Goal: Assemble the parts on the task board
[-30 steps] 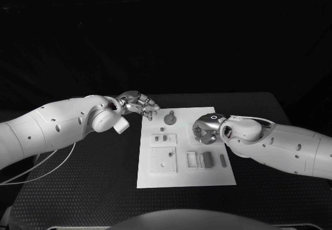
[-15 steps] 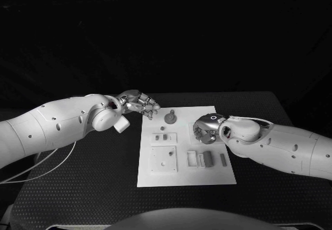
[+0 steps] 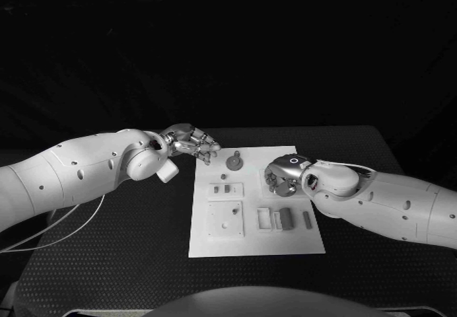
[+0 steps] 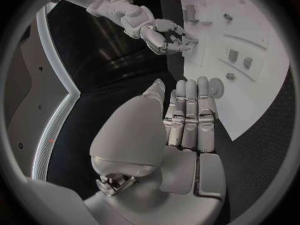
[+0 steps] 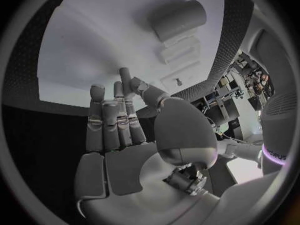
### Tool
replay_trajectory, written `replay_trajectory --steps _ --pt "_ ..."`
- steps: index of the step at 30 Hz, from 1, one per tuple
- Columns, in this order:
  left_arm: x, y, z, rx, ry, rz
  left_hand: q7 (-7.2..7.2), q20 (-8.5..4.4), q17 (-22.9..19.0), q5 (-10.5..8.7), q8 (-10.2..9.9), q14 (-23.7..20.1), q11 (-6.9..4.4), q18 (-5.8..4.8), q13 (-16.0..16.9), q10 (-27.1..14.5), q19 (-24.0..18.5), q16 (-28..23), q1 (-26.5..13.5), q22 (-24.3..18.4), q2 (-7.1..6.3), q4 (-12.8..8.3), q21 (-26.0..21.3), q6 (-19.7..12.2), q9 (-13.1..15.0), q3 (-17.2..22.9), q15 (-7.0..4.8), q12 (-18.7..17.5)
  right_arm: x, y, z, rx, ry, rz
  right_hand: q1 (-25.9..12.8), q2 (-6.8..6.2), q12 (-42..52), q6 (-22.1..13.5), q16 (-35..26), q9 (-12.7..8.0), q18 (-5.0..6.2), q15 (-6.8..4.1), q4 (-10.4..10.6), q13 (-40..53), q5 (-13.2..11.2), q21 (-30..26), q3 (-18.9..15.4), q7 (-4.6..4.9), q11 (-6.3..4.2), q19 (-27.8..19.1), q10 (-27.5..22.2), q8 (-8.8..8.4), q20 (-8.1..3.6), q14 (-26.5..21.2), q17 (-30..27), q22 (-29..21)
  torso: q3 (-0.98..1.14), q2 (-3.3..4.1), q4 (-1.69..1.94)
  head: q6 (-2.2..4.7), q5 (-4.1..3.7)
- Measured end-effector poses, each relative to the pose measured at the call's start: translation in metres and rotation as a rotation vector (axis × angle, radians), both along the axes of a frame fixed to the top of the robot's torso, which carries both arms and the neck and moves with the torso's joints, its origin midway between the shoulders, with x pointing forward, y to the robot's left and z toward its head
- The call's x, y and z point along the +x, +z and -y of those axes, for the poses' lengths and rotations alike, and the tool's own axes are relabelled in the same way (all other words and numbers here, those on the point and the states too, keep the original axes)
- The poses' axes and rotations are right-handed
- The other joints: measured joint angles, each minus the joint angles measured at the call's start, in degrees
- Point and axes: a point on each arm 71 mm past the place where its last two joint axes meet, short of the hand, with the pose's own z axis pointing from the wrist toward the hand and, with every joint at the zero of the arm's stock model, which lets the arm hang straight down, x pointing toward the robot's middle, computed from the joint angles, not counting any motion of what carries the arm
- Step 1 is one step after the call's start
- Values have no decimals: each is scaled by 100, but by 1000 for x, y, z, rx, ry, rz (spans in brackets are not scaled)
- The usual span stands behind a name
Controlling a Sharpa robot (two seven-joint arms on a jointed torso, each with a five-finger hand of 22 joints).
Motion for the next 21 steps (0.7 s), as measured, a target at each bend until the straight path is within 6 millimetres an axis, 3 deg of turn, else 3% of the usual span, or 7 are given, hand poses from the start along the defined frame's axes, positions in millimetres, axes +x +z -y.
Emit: replay_trajectory --steps 6,13,21 --pt "0 0 -1 1 0 -2 0 0 0 0 0 0 0 13 -5 0 0 0 -9 0 -9 0 0 0 0 0 0 0 -3 5 4 23 -9 17 0 0 0 20 0 0 0 -23 -2 9 25 7 -2 -11 -1 24 38 12 -4 25 0 0 -4 -2 0 4 15" --pt "0 0 -2 2 1 -3 0 1 0 0 0 0 0 57 -5 0 0 0 -23 -4 -23 0 0 0 0 0 0 0 -1 24 1 54 -2 54 0 0 22 23 0 0 0 -21 -8 13 25 7 -9 -15 -1 40 39 13 -2 27 0 0 -7 -3 -3 12 51" --pt "1 0 -4 2 5 -2 0 1 1 0 0 0 0 55 -5 0 0 0 -46 -4 -1 0 0 0 0 0 0 0 -22 35 -31 131 77 26 1 -1 22 31 0 0 0 -13 -9 73 24 7 -10 -24 -21 41 59 15 0 36 -1 0 -7 -4 -7 12 93"
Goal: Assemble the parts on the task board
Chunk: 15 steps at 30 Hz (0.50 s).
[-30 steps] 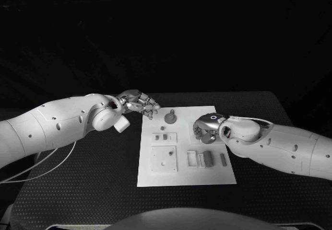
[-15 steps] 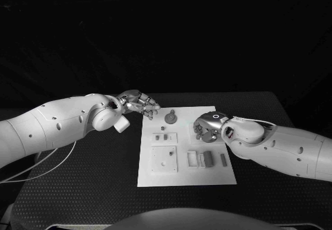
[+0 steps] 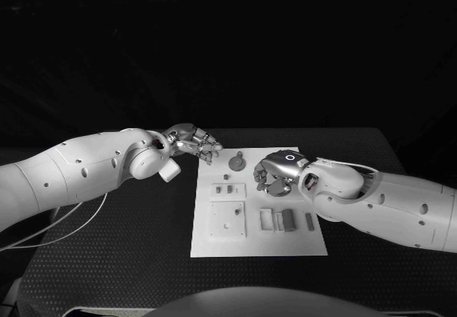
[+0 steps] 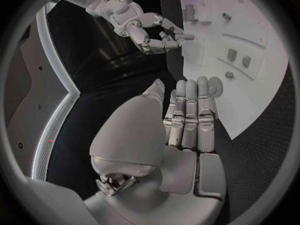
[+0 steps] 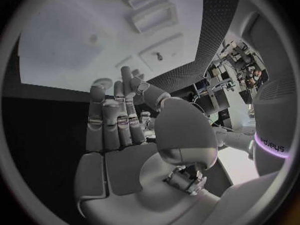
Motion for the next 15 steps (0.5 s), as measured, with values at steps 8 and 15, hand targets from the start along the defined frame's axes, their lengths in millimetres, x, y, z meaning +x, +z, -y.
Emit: replay_trajectory --steps 8,15 --pt "2 1 -1 -6 18 12 0 0 0 0 0 0 0 -3 1 0 0 0 0 0 0 -15 0 0 0 15 0 0 -26 1 -43 70 108 -45 1 -1 -1 2 0 0 0 2 -1 2 -1 0 -1 -10 0 1 0 1 1 2 5 0 5 -1 1 -21 76" --pt "3 2 3 -17 23 23 0 0 0 0 0 0 0 -6 1 0 0 0 0 1 0 -15 0 0 0 15 0 0 -48 -12 -80 106 191 -99 2 -1 -1 2 0 0 0 12 -8 1 -2 0 -8 -12 -1 9 2 1 9 11 4 0 2 1 12 -26 118"
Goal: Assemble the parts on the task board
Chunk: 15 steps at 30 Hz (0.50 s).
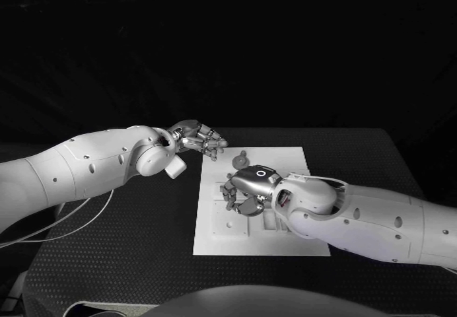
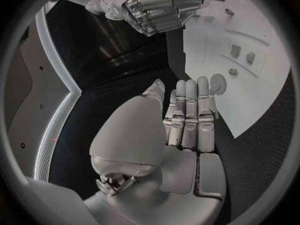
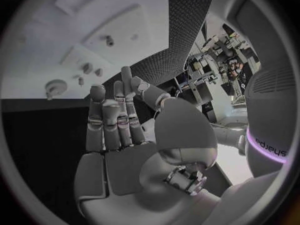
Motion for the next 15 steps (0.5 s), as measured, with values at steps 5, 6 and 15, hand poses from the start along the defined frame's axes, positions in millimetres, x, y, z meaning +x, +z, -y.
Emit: replay_trajectory --steps 5,6,15 --pt "0 0 1 -4 1 4 0 0 0 0 0 0 0 -3 0 0 0 0 0 -3 0 0 0 0 0 0 0 0 -8 -15 -10 -23 28 -13 0 0 -1 0 0 0 0 2 -1 -1 -4 0 -1 -1 -8 0 8 0 0 2 0 0 0 3 4 -14 29" --pt "0 0 2 -4 1 4 0 0 0 0 0 0 0 -4 0 0 0 0 0 -5 0 0 0 0 0 0 0 0 -8 -18 -10 -31 30 -11 0 0 -1 0 0 0 1 9 -2 -1 -4 0 -2 -1 -9 0 9 0 1 8 0 0 1 4 7 -20 35" --pt "0 0 2 -7 1 5 0 0 0 0 0 0 0 -30 0 0 0 0 0 -4 0 0 0 0 0 0 0 0 -7 -29 -8 -92 41 6 0 0 -7 -5 0 0 0 -3 9 1 -20 0 9 -7 -10 1 10 0 1 -5 -1 0 1 7 14 -79 106"
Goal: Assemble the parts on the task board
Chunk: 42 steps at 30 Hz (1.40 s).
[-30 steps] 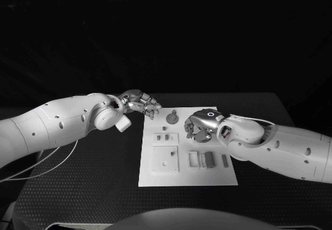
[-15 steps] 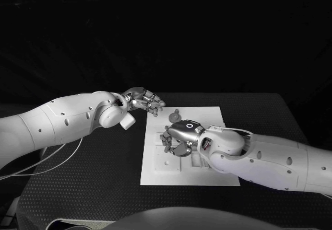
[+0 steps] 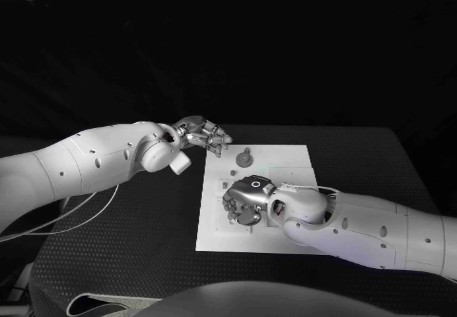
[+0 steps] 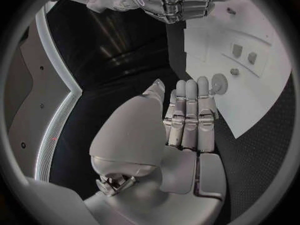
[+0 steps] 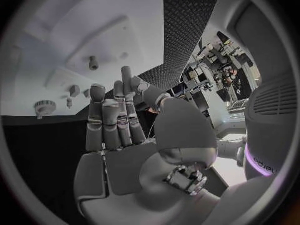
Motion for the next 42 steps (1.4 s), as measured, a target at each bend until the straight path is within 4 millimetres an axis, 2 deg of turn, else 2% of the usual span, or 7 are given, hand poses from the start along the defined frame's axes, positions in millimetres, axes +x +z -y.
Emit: replay_trajectory --steps 16,42 --pt "0 0 1 -1 -1 -1 0 0 0 0 0 0 0 -4 0 0 0 0 0 1 0 12 0 0 0 12 0 0 -1 -8 -1 -50 17 1 0 0 -5 35 0 0 0 -5 0 16 23 0 0 0 -11 -14 7 -19 -11 -7 5 0 5 -5 -21 -44 42" --pt "0 0 2 -2 -4 -2 21 0 -5 0 0 -15 0 -14 -5 0 0 0 -23 -4 -23 -1 0 -21 5 24 15 0 1 -21 -4 -76 12 -3 1 0 -48 23 0 0 0 7 -2 36 16 0 -3 7 -18 -14 18 -5 -9 3 9 0 -1 -4 -18 -73 40"
